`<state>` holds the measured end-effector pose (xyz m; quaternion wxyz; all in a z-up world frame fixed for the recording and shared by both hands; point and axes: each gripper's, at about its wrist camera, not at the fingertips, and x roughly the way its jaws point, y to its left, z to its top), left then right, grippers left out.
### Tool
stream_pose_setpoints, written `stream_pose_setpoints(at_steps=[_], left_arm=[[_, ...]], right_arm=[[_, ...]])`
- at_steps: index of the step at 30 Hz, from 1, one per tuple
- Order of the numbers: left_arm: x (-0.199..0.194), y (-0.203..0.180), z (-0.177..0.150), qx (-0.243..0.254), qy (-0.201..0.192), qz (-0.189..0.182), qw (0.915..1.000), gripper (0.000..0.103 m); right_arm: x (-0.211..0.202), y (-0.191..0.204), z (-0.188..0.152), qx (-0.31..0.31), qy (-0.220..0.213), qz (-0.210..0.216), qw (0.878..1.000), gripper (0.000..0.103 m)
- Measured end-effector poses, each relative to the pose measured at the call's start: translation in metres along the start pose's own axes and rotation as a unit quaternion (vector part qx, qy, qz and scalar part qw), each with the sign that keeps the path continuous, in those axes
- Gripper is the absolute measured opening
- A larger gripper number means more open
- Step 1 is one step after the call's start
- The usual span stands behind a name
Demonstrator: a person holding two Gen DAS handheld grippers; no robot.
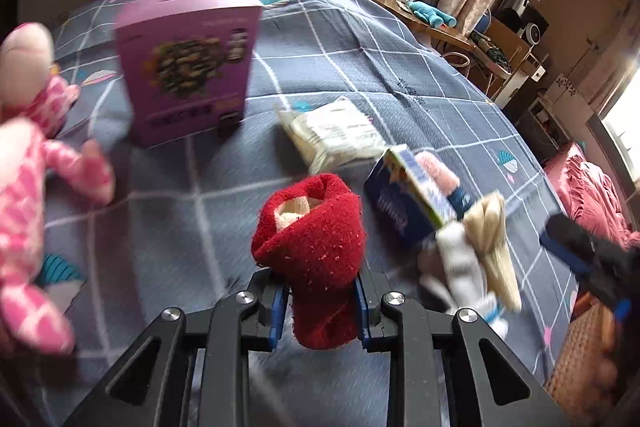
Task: Organize soft objects
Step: 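Reach the left gripper to the red sock and grasp it, then lift the red sock with the left gripper while the right gripper grasps the white paper-wrapped packet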
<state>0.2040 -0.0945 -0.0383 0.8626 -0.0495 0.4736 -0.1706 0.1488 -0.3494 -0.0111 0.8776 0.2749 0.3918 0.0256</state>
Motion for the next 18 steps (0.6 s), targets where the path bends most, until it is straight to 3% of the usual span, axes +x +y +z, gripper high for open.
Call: stream_pose_setpoints(at_steps=[6,10,18], left_arm=[[-0.037,0.028,-0.054,0.022,0.007,0.030,0.9993,0.028],[-0.049,0.052,-0.084,0.004,0.013,0.042,0.9990,0.028],[-0.045,0.068,-0.106,-0.011,0.014,0.041,0.9990,0.028]], right_arm=[[0.004,0.004,-0.003,-0.009,0.013,-0.003,1.000,0.038],[0.010,0.024,-0.009,-0.054,0.035,0.003,0.998,0.038],[0.044,0.084,0.010,-0.127,0.077,0.026,0.989,0.051]])
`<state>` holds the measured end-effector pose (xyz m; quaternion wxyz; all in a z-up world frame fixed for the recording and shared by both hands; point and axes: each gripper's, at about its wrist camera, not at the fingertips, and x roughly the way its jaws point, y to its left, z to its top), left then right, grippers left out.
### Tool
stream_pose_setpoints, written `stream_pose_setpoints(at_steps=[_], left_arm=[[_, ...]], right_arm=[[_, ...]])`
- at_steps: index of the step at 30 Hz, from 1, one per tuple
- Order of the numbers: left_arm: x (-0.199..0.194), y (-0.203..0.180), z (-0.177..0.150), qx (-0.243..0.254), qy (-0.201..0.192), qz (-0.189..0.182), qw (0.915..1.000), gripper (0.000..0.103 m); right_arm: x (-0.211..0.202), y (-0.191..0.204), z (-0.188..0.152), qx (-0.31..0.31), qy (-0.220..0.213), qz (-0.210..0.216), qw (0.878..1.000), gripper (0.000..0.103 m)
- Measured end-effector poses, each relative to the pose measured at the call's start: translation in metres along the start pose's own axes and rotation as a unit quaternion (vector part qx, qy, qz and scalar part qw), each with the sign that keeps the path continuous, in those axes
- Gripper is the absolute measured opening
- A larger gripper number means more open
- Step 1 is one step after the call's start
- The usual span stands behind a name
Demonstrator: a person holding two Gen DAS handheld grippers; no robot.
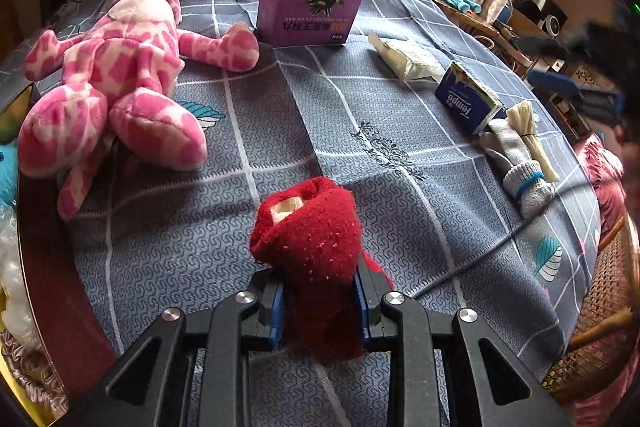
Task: Organize soft objects
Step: 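Lift the red sock with the left gripper while the right gripper grasps the white paper-wrapped packet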
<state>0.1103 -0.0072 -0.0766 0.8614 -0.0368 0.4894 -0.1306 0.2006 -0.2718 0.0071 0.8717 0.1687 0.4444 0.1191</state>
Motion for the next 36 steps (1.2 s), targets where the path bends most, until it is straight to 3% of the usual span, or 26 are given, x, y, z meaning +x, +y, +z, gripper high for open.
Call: stream_pose_setpoints(at_steps=[6,9,15,16,18,21,26,31,36], left_arm=[[-0.002,0.005,-0.004,-0.009,-0.011,-0.013,0.9998,0.028],[-0.002,0.008,-0.003,-0.016,-0.013,-0.022,0.9996,0.027],[-0.002,0.013,-0.004,-0.029,-0.016,-0.038,0.9987,0.027],[-0.002,0.014,-0.004,-0.032,-0.016,-0.042,0.9985,0.027],[-0.002,0.016,-0.004,-0.039,-0.017,-0.049,0.9979,0.027],[-0.001,0.018,-0.004,-0.046,-0.018,-0.055,0.9973,0.027],[-0.002,0.021,-0.005,-0.055,-0.021,-0.063,0.9963,0.027],[-0.002,0.025,-0.006,-0.063,-0.020,-0.069,0.9954,0.027],[-0.003,0.028,-0.006,-0.068,-0.021,-0.077,0.9945,0.027]], right_arm=[[0.054,-0.005,0.052,0.074,0.051,0.011,0.996,0.055],[0.087,-0.014,0.073,0.117,0.084,0.003,0.990,0.064],[0.141,-0.036,0.086,0.177,0.156,-0.068,0.969,0.065],[0.145,-0.039,0.087,0.185,0.161,-0.070,0.967,0.067],[0.148,-0.041,0.088,0.202,0.158,-0.065,0.964,0.083],[0.152,-0.039,0.090,0.226,0.155,-0.057,0.960,0.085],[0.161,-0.033,0.095,0.256,0.155,-0.107,0.948,0.088],[0.182,-0.025,0.104,0.228,0.173,-0.176,0.942,0.088],[0.194,-0.010,0.106,0.169,0.187,-0.205,0.946,0.088]])
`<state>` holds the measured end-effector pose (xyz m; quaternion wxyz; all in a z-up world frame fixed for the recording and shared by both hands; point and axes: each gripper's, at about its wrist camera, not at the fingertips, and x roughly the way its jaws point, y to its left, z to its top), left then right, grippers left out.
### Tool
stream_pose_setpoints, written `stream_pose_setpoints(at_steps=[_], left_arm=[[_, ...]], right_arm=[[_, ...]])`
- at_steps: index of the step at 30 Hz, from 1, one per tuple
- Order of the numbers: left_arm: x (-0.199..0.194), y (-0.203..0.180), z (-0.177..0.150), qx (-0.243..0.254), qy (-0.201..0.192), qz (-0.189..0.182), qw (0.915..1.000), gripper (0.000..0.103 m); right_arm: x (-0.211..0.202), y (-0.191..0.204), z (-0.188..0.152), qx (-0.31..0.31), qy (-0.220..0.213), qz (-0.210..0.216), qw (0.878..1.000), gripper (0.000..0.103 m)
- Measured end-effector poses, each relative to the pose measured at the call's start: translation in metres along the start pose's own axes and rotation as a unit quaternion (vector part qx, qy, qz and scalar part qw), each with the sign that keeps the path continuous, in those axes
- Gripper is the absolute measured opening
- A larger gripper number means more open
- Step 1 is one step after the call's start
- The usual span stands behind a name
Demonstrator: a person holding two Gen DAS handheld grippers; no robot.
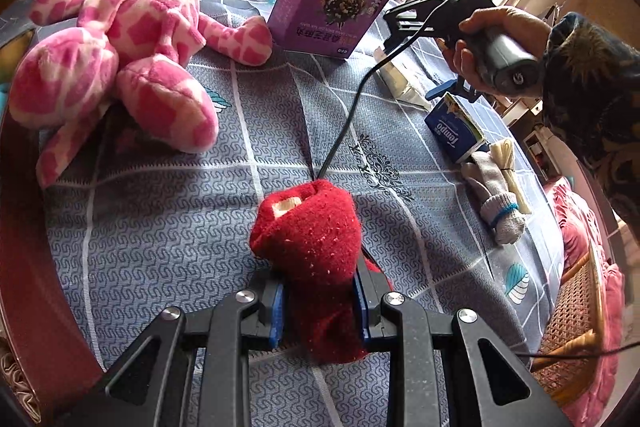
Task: Organize soft objects
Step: 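Lift the red sock with the left gripper while the right gripper grasps the white paper-wrapped packet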
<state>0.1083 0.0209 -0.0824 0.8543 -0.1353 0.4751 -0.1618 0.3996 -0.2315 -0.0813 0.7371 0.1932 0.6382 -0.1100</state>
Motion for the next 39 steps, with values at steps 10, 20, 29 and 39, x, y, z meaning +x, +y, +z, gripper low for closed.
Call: stream_pose_setpoints(at_steps=[10,20,29,39], left_arm=[[-0.002,0.002,0.000,-0.007,0.000,-0.006,1.0000,0.027],[-0.001,0.001,0.001,-0.006,0.001,-0.003,1.0000,0.027],[0.000,0.000,0.000,-0.006,0.000,-0.002,1.0000,0.027],[0.000,0.001,0.000,-0.008,0.002,-0.001,1.0000,0.027]], right_arm=[[-0.028,0.010,-0.001,-0.100,-0.057,0.031,0.993,0.075],[0.000,-0.016,0.013,-0.005,-0.030,0.060,0.998,0.082],[-0.015,0.029,-0.008,-0.227,-0.023,0.071,0.971,0.077],[-0.015,0.000,-0.008,-0.164,-0.024,0.114,0.980,0.082]])
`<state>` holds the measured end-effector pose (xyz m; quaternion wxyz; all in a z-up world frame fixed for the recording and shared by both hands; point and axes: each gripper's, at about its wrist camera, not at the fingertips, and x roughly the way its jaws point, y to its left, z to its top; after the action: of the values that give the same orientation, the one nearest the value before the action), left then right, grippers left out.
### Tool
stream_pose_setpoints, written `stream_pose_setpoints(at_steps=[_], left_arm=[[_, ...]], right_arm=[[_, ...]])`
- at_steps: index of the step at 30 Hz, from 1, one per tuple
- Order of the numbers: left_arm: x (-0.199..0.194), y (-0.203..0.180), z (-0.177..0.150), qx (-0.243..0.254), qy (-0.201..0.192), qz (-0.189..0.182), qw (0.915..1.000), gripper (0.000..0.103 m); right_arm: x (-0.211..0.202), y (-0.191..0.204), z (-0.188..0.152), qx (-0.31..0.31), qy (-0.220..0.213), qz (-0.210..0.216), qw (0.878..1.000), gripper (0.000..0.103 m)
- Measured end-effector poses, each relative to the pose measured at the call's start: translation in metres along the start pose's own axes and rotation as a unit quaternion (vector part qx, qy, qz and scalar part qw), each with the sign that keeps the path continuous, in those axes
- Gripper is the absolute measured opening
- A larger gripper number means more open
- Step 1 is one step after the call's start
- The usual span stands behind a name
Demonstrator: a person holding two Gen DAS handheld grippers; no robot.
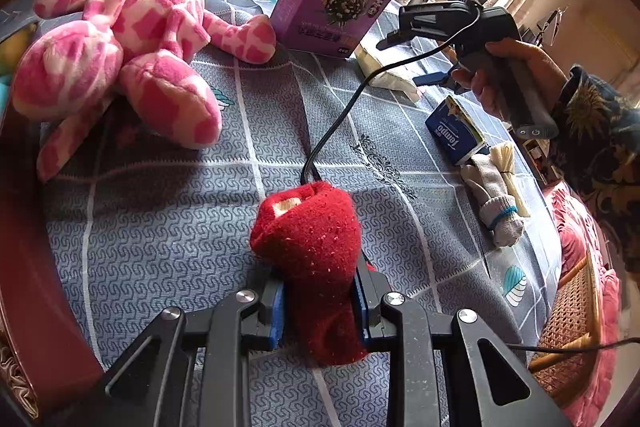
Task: Organize soft objects
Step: 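Lift the red sock with the left gripper while the right gripper grasps the white paper-wrapped packet, then carry the red sock into the gold tray and release it while the right gripper carries the packet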
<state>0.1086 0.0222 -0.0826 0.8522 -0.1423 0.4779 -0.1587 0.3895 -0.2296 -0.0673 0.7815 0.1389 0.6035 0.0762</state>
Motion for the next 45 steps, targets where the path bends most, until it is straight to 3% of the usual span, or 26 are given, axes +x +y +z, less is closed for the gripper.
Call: stream_pose_setpoints(at_steps=[7,10,12,14,16,19,20,23,30,35,38,45], left_arm=[[0.003,-0.003,0.000,0.005,0.000,0.008,1.0000,0.027],[0.004,-0.005,0.000,0.006,0.001,0.012,0.9999,0.027],[0.004,-0.005,0.000,0.006,0.001,0.013,0.9999,0.027],[0.004,-0.005,0.000,0.007,0.002,0.015,0.9999,0.027],[0.004,-0.004,-0.001,0.007,0.003,0.017,0.9998,0.027],[0.005,-0.006,-0.001,0.010,0.003,0.019,0.9998,0.027],[0.005,-0.006,-0.001,0.011,0.003,0.020,0.9997,0.027],[0.005,-0.007,-0.002,0.013,0.002,0.023,0.9996,0.027],[0.005,-0.012,-0.005,0.032,-0.003,0.034,0.9989,0.026],[-0.007,-0.014,-0.007,0.036,-0.009,0.035,0.9987,0.022],[-0.026,-0.019,-0.008,0.042,-0.025,0.033,0.9983,0.022],[-0.070,-0.030,-0.012,0.052,-0.063,0.046,0.9956,0.022]], right_arm=[[-0.007,0.031,-0.019,-0.156,-0.003,-0.012,0.988,0.085],[-0.003,0.034,-0.018,-0.162,-0.003,-0.025,0.986,0.088],[0.009,0.041,-0.016,-0.178,-0.003,-0.051,0.983,0.103],[0.020,0.047,-0.016,-0.196,-0.001,-0.098,0.976,0.103],[0.029,0.047,-0.015,-0.196,0.003,-0.110,0.974,0.103],[0.035,0.035,-0.015,-0.166,0.005,-0.088,0.982,0.095],[0.032,0.033,-0.017,-0.165,-0.004,-0.090,0.982,0.080],[0.017,0.031,-0.023,-0.164,-0.021,-0.099,0.981,0.075],[-0.025,0.044,-0.068,-0.222,-0.050,-0.119,0.966,0.074],[-0.053,0.069,-0.105,-0.258,-0.072,-0.077,0.960,0.074],[-0.058,0.076,-0.134,-0.279,-0.061,-0.064,0.956,0.074],[-0.031,0.058,-0.203,-0.276,-0.014,-0.060,0.959,0.074]])
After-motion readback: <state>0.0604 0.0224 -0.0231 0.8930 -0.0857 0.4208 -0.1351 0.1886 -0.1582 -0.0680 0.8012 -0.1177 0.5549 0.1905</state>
